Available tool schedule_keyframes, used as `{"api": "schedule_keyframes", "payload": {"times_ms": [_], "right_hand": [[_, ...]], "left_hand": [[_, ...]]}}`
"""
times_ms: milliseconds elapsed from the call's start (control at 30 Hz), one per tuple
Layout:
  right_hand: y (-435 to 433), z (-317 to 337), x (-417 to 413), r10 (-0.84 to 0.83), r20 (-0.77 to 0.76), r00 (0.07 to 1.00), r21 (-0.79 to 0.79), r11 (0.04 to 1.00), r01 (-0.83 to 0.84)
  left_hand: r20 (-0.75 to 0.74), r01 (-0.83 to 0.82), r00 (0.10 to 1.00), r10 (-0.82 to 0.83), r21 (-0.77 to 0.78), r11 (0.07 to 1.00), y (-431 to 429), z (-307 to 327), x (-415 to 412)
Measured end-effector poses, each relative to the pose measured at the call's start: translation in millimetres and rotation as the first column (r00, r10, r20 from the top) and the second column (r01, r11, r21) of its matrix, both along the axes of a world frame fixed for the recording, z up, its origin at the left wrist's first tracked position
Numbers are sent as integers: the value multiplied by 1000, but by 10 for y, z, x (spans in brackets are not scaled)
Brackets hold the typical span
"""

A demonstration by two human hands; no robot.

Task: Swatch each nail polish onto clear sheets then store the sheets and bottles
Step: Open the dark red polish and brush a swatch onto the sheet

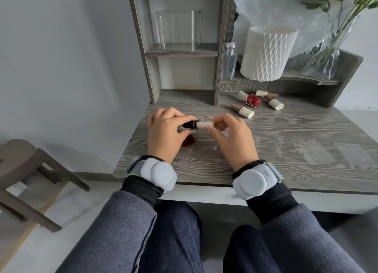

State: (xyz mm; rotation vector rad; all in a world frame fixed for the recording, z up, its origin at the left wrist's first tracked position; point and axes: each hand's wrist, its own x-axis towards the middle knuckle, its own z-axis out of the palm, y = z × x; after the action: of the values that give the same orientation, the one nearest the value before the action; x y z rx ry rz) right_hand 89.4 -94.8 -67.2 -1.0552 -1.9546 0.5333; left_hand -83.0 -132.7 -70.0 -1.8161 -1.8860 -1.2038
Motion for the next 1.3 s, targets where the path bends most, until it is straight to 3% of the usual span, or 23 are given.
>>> {"api": "schedule_keyframes", "payload": {"times_ms": [233,367,467,567,667,1033,1300], "right_hand": [[-4,21,1,-45,94,995,34,999,42],[-11,23,-1,-9,-13,1000,24,1000,9],[-20,16,1,18,-57,998,-28,999,-19],[3,-33,0,63,-47,997,-13,998,-64],[23,-77,-9,121,14,993,30,992,-121],[9,-58,33,154,236,960,65,983,-174],[-31,-84,131,158,257,953,119,974,-193]], "left_hand": [[-47,11,999,-11,18,1000,-5,-7,-13],[-13,-4,1000,4,41,999,-2,3,-9],[184,12,983,-16,19,1000,-7,9,-46],[409,-49,911,47,-7,999,-16,20,-90],[509,-88,853,114,-74,993,-6,10,-121],[510,-78,839,192,-237,968,119,-96,-212],[485,-68,855,181,-242,968,125,-118,-218]]}}
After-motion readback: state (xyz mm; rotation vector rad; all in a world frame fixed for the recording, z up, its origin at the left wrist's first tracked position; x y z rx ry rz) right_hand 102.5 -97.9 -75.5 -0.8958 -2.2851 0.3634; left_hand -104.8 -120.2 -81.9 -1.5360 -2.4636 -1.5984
